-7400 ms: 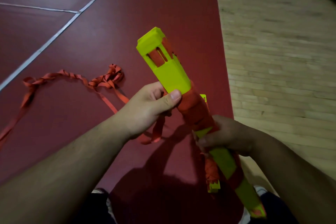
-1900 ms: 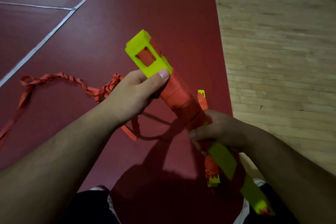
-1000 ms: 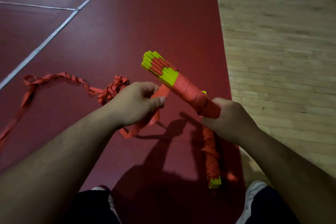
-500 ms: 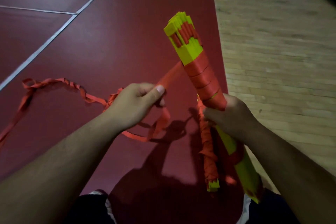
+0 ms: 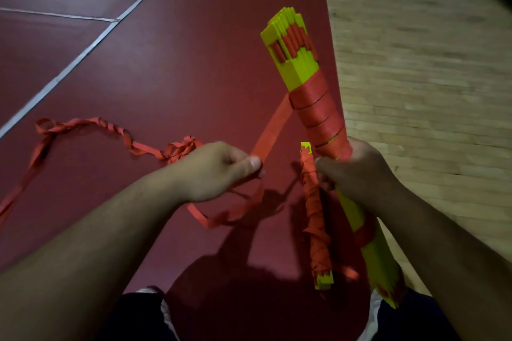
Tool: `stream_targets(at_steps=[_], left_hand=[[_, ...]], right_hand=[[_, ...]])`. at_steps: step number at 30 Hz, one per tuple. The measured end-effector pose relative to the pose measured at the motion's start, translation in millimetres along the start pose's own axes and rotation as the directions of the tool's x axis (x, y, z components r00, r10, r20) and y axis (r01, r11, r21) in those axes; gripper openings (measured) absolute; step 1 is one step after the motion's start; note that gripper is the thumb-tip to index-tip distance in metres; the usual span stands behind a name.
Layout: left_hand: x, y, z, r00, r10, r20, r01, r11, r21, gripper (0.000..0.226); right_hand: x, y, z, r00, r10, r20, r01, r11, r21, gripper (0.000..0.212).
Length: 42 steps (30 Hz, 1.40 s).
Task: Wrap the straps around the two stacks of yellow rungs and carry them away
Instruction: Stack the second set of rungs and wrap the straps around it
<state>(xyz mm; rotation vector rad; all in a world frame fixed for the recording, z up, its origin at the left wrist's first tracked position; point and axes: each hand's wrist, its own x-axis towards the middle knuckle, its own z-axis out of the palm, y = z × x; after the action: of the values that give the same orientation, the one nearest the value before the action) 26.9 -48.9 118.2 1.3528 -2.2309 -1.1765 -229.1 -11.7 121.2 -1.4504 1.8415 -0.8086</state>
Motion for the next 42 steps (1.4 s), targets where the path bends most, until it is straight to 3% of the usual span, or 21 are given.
stream_targets(at_steps=[3, 6, 8, 11, 13, 17, 21, 23, 25, 27, 30, 35, 42], left_hand=[[-0.1, -0.5, 8.4, 0.988, 0.155, 0.018, -0.155, 0.988, 0.000, 0.028], [1.7, 1.9, 7.3, 0.940, 0.274, -0.202, -0.274, 0.961, 0.025, 0.026], [1.2, 4.3, 6.4, 0.914, 0.283, -0.290, -0.299, 0.954, -0.013, 0.025], [-1.0, 7.4, 4.6, 0.920, 0.235, -0.313, -0.265, 0.963, -0.054, 0.019], [-1.8, 7.6, 3.2, 0.938, 0.194, -0.288, -0.233, 0.966, -0.108, 0.014], [-2.5, 10.2, 6.9, 0.988, 0.102, -0.113, -0.134, 0.937, -0.324, 0.029], [0.5, 8.7, 6.3, 0.979, 0.125, -0.161, -0.162, 0.956, -0.243, 0.029], [1.6, 9.2, 4.9, 0.983, 0.095, -0.155, -0.143, 0.931, -0.336, 0.015], [0.4, 11.2, 5.1, 0.997, 0.028, -0.073, -0.055, 0.913, -0.405, 0.020], [0.0, 8.0, 5.9, 0.998, 0.012, -0.054, -0.030, 0.933, -0.359, 0.018], [1.5, 4.3, 3.9, 0.985, 0.052, -0.163, -0.076, 0.987, -0.145, 0.019], [7.1, 6.1, 7.2, 0.971, -0.018, -0.238, -0.053, 0.956, -0.288, 0.016], [8.4, -0.3, -2.4, 0.861, 0.050, -0.507, -0.011, 0.997, 0.080, 0.023]], right_hand=[[-1.0, 2.2, 0.5, 0.997, -0.012, 0.078, 0.015, 0.999, -0.036, 0.012], [-1.4, 1.4, 0.7, 0.994, -0.036, 0.104, 0.038, 0.999, -0.016, 0.010], [-1.2, 0.4, 0.3, 0.993, -0.058, 0.106, 0.060, 0.998, -0.014, 0.008], [0.2, 1.2, -0.3, 0.993, -0.062, 0.101, 0.062, 0.998, 0.002, 0.007], [1.2, 1.8, -0.2, 0.991, -0.062, 0.116, 0.063, 0.998, -0.004, 0.007], [-0.9, 2.4, 3.5, 0.987, -0.079, 0.141, 0.084, 0.996, -0.032, 0.010], [-3.4, 2.5, 7.8, 0.980, -0.102, 0.170, 0.113, 0.992, -0.059, 0.008], [-2.6, 3.7, 8.3, 0.980, -0.102, 0.169, 0.116, 0.990, -0.074, 0.010], [-1.9, 3.8, 8.3, 0.981, -0.092, 0.173, 0.109, 0.989, -0.095, 0.010], [-2.3, 3.7, 9.3, 0.978, -0.086, 0.190, 0.109, 0.987, -0.115, 0.010], [-3.1, 4.6, 11.0, 0.975, -0.087, 0.203, 0.114, 0.986, -0.125, 0.010], [-3.5, 3.6, 11.4, 0.970, -0.082, 0.229, 0.115, 0.984, -0.136, 0.010], [-4.0, 1.6, 8.8, 0.956, -0.004, 0.292, 0.024, 0.998, -0.064, 0.008]])
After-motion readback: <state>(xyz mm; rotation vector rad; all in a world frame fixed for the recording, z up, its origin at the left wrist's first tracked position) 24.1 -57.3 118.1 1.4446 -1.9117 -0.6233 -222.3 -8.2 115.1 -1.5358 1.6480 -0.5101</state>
